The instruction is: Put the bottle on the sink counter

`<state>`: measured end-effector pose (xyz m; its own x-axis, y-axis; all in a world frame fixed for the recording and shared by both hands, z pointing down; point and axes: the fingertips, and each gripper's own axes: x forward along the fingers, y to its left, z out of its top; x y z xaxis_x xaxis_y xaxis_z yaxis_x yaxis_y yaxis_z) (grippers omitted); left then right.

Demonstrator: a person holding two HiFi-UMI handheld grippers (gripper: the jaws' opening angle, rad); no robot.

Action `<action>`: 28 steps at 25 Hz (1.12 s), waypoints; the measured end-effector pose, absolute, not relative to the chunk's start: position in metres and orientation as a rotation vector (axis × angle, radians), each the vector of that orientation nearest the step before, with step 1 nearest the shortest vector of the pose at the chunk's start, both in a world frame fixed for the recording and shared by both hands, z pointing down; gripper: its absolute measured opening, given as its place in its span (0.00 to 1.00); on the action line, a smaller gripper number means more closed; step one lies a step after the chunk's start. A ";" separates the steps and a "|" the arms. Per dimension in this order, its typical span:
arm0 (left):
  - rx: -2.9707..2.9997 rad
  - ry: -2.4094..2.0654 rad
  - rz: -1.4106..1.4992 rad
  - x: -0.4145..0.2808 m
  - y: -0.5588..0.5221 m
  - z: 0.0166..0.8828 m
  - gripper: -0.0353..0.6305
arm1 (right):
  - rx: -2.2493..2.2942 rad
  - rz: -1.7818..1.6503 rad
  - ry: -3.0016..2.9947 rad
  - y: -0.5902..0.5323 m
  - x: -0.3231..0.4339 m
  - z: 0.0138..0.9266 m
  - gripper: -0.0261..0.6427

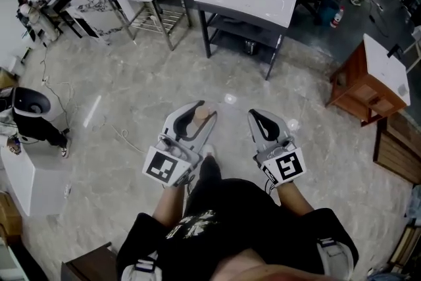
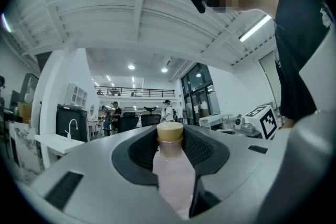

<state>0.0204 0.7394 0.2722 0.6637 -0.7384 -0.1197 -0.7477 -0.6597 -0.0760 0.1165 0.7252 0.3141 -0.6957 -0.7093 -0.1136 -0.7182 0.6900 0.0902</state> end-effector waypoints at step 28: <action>-2.753 1.151 0.048 -0.163 0.517 0.269 0.28 | -1.319 0.240 2.782 0.510 -0.068 0.304 0.03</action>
